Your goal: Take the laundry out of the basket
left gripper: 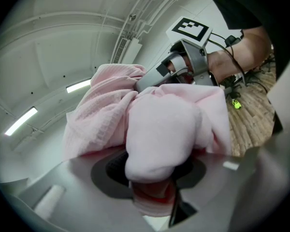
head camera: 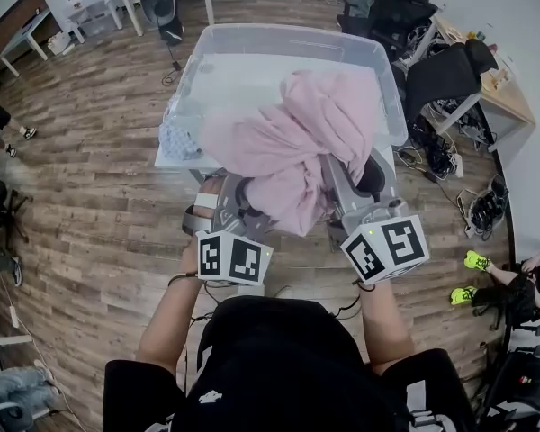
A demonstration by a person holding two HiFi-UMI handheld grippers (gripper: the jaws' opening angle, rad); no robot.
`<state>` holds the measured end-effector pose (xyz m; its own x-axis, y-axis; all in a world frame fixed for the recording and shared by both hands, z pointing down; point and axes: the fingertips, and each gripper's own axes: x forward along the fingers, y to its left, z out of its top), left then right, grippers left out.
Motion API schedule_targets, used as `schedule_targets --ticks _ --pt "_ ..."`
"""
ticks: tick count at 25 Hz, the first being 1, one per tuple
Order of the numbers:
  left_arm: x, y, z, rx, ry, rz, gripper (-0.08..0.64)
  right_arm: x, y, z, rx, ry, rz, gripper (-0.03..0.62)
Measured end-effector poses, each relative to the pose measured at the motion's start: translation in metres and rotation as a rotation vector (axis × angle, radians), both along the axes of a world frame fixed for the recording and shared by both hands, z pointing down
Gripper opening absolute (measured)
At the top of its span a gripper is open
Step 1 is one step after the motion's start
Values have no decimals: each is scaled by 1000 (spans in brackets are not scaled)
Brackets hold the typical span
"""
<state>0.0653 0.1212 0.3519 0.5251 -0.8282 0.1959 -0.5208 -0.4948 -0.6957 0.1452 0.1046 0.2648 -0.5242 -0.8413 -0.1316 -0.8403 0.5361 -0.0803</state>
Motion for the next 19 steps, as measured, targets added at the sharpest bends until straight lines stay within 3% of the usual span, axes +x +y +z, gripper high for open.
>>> schedule_targets --ticks 19 --pt "10 23 6 -14 3 -28 192 8 19 6 -10 8 -20 154"
